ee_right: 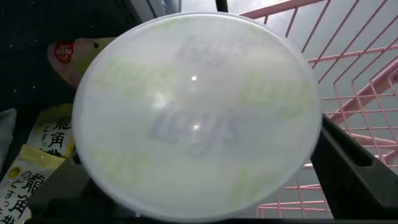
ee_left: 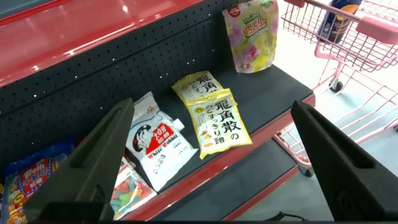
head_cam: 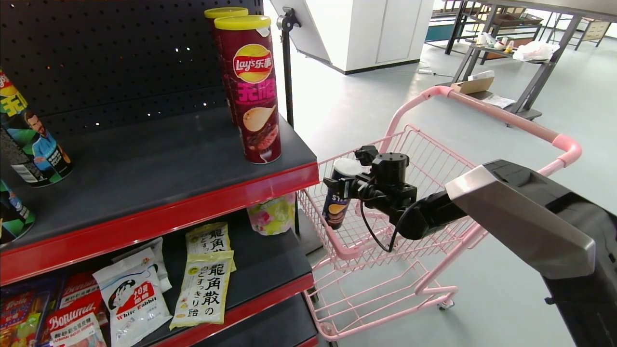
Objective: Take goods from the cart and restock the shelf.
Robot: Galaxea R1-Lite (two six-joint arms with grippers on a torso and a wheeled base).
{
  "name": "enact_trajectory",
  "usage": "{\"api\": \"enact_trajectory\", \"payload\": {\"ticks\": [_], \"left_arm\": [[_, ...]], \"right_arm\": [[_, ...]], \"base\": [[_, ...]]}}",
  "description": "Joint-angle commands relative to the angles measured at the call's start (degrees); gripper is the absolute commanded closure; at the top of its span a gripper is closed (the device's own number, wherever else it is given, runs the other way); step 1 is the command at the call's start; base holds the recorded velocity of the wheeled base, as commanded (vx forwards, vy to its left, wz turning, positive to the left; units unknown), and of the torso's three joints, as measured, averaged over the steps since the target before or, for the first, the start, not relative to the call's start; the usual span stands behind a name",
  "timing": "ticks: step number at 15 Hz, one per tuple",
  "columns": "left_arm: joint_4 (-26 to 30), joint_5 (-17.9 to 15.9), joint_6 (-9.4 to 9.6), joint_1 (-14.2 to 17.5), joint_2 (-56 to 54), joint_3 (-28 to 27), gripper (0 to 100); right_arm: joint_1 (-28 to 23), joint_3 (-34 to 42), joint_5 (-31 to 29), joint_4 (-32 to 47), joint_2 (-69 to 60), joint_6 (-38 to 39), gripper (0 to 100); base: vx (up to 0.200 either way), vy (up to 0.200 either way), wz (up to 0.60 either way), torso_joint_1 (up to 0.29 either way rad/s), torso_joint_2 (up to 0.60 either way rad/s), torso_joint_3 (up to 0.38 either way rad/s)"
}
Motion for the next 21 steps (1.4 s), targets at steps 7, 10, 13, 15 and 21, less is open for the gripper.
{"api": "enact_trajectory", "payload": {"ticks": [7, 10, 13, 15, 21], "left_arm": [[0.0, 0.0, -0.01, 0.0, 0.1, 0.3, 0], [0.0, -0.2, -0.01, 0.0, 0.1, 0.1, 0], [-0.1, -1.7, -0.01, 0.0, 0.1, 0.4, 0], [0.0, -2.3, -0.1, 0.0, 0.1, -0.5, 0], [2.7, -3.0, -0.1, -0.2, 10.3, -8.7, 0]], "right_arm": [[0.0, -2.3, -0.5, -0.1, 2.2, 0.0, 100], [0.9, 6.3, -0.9, 0.3, -7.3, -0.3, 100], [-0.3, 19.9, -1.0, -0.1, -24.5, -4.2, 100], [-2.8, 27.8, -1.2, 0.3, -35.4, -5.8, 100], [-7.7, 43.6, -2.6, 30.9, -72.4, -8.8, 100]], "base": [[0.0, 0.0, 0.0, 0.0, 0.0, 0.0], [0.0, 0.0, 0.0, 0.0, 0.0, 0.0], [0.0, 0.0, 0.0, 0.0, 0.0, 0.0], [0.0, 0.0, 0.0, 0.0, 0.0, 0.0], [0.0, 0.0, 0.0, 0.0, 0.0, 0.0]]}}
